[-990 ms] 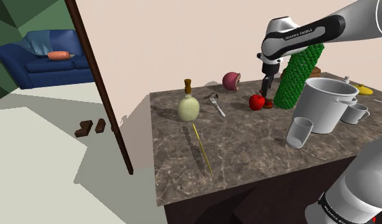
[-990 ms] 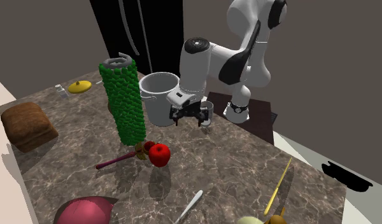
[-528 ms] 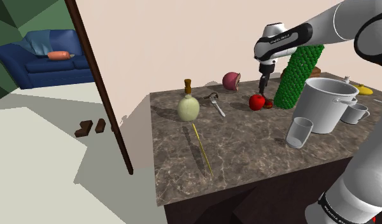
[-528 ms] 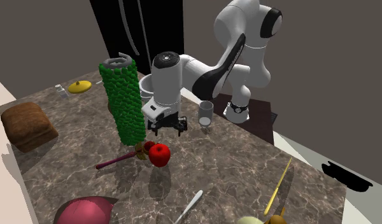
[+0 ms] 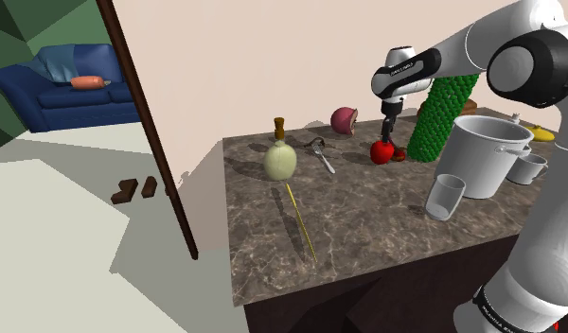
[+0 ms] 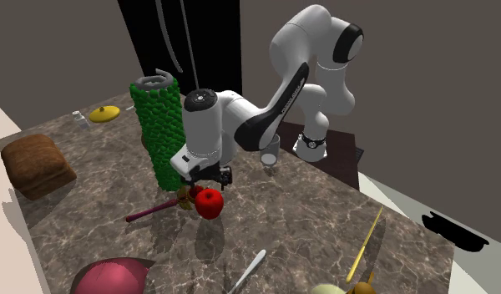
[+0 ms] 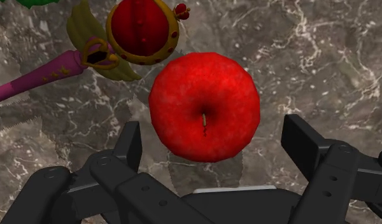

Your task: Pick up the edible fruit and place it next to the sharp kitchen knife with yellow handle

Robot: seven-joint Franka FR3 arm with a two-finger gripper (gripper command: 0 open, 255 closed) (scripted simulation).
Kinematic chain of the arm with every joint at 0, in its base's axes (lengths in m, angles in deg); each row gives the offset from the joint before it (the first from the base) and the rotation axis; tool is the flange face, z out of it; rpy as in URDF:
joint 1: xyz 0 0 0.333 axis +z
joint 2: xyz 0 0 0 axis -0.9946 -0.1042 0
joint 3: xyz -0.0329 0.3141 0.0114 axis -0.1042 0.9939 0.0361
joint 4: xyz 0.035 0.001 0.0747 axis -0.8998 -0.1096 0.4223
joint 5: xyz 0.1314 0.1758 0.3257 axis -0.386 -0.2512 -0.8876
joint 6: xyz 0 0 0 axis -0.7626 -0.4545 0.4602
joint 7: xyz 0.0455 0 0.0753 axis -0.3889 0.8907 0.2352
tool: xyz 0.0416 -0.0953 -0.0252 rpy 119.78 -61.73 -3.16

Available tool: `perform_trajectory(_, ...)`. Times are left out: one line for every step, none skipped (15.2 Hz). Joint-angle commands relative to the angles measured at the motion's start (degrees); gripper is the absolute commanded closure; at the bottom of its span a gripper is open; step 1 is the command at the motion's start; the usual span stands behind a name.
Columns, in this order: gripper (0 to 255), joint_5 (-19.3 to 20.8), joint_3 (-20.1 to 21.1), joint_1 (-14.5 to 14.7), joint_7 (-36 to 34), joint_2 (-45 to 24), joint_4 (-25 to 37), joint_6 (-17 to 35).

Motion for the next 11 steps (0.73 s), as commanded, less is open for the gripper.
perform_trajectory(0, -0.2, 0.0, -0.3, 0.3, -0.7, -0.7, 1.4)
perform_trajectory(0, -0.3, 0.0, -0.3, 0.4, -1.0, -1.1, 2.1)
perform_trajectory(0, -0.4, 0.0, -0.4, 0.4, -1.2, -1.3, 2.5)
perform_trajectory(0, -0.4, 0.0, -0.4, 0.4, -1.2, -1.3, 2.5)
perform_trajectory(0, -0.4, 0.0, -0.4, 0.4, -1.2, -1.3, 2.5)
perform_trajectory(0, -0.4, 0.0, -0.4, 0.4, -1.2, -1.3, 2.5)
perform_trajectory(0, -0.4, 0.0, -0.4, 0.4, -1.2, -1.3, 2.5)
perform_trajectory(0, -0.4, 0.0, -0.4, 0.4, -1.2, -1.3, 2.5)
perform_trajectory(0, -0.4, 0.0, -0.4, 0.4, -1.2, -1.3, 2.5)
perform_trajectory(0, -0.4, 0.0, -0.4, 0.4, -1.2, -1.3, 2.5)
perform_trajectory(255, -0.4, 0.0, -0.4, 0.4, -1.2, -1.3, 2.5)
